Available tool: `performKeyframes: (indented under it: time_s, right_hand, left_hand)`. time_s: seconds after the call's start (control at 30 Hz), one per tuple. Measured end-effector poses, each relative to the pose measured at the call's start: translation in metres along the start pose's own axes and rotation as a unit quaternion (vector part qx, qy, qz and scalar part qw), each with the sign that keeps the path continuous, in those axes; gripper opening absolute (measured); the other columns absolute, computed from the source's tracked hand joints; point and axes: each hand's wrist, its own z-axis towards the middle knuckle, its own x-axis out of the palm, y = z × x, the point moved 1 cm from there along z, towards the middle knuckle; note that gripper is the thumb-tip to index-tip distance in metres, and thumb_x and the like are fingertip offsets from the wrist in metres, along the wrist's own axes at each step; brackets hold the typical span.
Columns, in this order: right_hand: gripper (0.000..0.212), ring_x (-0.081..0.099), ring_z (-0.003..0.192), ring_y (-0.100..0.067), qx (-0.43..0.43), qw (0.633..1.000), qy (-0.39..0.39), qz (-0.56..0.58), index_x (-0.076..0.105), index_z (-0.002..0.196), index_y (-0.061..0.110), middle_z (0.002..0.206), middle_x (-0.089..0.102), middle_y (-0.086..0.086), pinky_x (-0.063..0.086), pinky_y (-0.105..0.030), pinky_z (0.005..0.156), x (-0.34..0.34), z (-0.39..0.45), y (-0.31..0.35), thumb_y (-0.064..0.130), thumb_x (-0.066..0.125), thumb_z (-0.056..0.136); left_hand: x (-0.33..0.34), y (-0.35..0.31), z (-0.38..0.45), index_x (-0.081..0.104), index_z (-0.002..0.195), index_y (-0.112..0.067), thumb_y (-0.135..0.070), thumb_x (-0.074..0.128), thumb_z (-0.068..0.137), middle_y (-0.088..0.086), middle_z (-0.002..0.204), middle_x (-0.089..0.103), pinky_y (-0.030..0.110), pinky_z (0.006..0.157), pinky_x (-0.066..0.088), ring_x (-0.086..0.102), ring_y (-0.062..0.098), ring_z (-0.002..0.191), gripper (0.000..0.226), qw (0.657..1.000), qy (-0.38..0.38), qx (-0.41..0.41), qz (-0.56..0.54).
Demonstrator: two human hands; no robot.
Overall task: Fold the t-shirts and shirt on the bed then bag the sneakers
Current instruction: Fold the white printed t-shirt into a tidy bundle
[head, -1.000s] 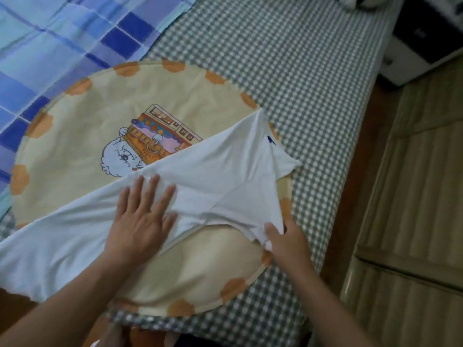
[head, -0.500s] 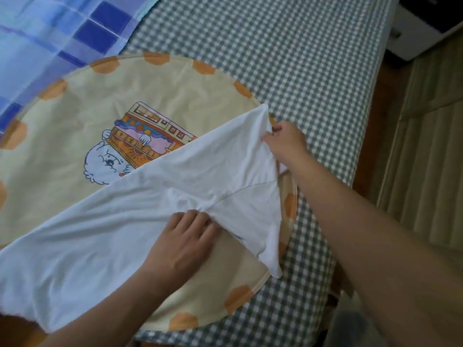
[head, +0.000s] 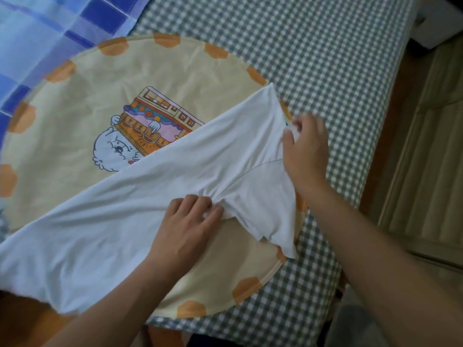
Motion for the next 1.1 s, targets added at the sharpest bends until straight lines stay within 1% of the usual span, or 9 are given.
performKeyframes:
  time_s: [0.2,0.33,0.5,0.63,0.73,0.83,0.9,1.0,1.1]
  right_hand:
    - [0.027,0.06,0.079,-0.016,0.262,0.94,0.215,0.04,0.062,0.086,0.016,0.087,0.063,0.001,0.038,-0.026,0.058,-0.025,-0.115,-0.048,0.041,0.059,0.098]
    - [0.03,0.064,0.078,-0.026,0.333,0.905,0.229,0.132,0.066,0.085,0.01,0.084,0.067,-0.008,0.048,-0.034,0.066,-0.024,-0.106,-0.061,0.035,0.059,0.1]
    - [0.027,0.063,0.079,-0.024,0.311,0.918,0.228,0.093,0.064,0.086,0.013,0.084,0.065,-0.005,0.045,-0.032,0.063,-0.023,-0.105,-0.062,0.036,0.06,0.099]
    - [0.022,0.053,0.072,-0.012,0.221,0.962,0.132,0.085,0.055,0.088,0.018,0.081,0.057,0.001,0.039,-0.025,0.059,-0.031,-0.122,-0.052,0.034,0.052,0.104]
    - [0.02,0.054,0.073,-0.016,0.25,0.95,0.138,0.122,0.053,0.091,0.018,0.085,0.058,-0.002,0.04,-0.026,0.059,-0.027,-0.129,-0.055,0.033,0.052,0.104]
    - [0.004,0.065,0.095,-0.018,0.304,0.92,0.149,0.197,0.056,0.099,0.024,0.103,0.066,-0.001,0.049,-0.027,0.072,-0.028,-0.128,-0.059,0.025,0.059,0.101]
    - [0.013,0.068,0.102,-0.019,0.332,0.876,0.176,0.303,0.06,0.106,0.033,0.116,0.067,0.0,0.058,-0.038,0.083,-0.042,-0.116,-0.046,0.021,0.06,0.1]
    - [0.012,0.073,0.092,-0.016,0.305,0.826,0.21,0.424,0.068,0.107,0.023,0.105,0.074,0.002,0.061,-0.035,0.074,-0.056,-0.072,-0.017,0.019,0.059,0.101]
    - [0.014,0.065,0.06,-0.011,0.291,0.831,0.199,0.429,0.064,0.103,0.017,0.074,0.068,0.005,0.052,-0.026,0.055,-0.04,-0.016,0.013,0.025,0.053,0.104]
  left_hand:
    - [0.005,-0.003,0.018,0.071,0.101,-0.015,-0.007,0.064,0.088,0.008,0.106,0.064,0.042,0.079,0.041,0.058,0.035,0.096,0.017,0.997,-0.015,0.046,-0.055]
    - [-0.006,0.011,-0.006,0.073,0.099,-0.016,-0.013,0.063,0.092,0.01,0.12,0.065,0.045,0.086,0.043,0.058,0.037,0.11,0.012,0.992,0.006,0.054,-0.116]
    - [0.002,0.003,-0.023,0.07,0.119,-0.014,-0.015,0.065,0.091,0.02,0.137,0.058,0.053,0.1,0.037,0.053,0.044,0.123,0.028,0.997,0.028,0.073,-0.02]
    - [0.009,-0.024,-0.001,0.067,0.12,-0.009,-0.013,0.051,0.098,0.015,0.122,0.064,0.047,0.089,0.041,0.06,0.037,0.107,0.027,0.984,0.014,0.179,-0.005]
    - [0.007,-0.027,0.013,0.064,0.102,-0.009,-0.01,0.052,0.101,0.011,0.094,0.061,0.044,0.075,0.042,0.057,0.031,0.081,0.011,0.982,0.019,0.184,-0.031]
    - [0.0,-0.028,0.004,0.068,0.102,-0.009,-0.012,0.058,0.1,0.009,0.097,0.066,0.044,0.073,0.048,0.061,0.032,0.083,0.011,0.985,0.014,0.142,-0.094]
    - [-0.014,-0.032,-0.003,0.071,0.102,-0.012,-0.016,0.059,0.096,0.003,0.101,0.07,0.04,0.076,0.054,0.067,0.025,0.089,0.015,0.981,0.002,0.05,-0.189]
    - [-0.035,-0.029,0.004,0.071,0.096,-0.023,-0.029,0.058,0.088,-0.01,0.094,0.073,0.023,0.081,0.054,0.069,0.008,0.088,0.017,0.889,-0.055,-0.244,-0.384]
    - [-0.03,-0.007,0.026,0.062,0.094,-0.007,-0.024,0.061,0.094,0.021,0.093,0.068,0.049,0.09,0.058,0.07,0.032,0.087,0.017,0.648,-0.076,-0.493,-0.575]
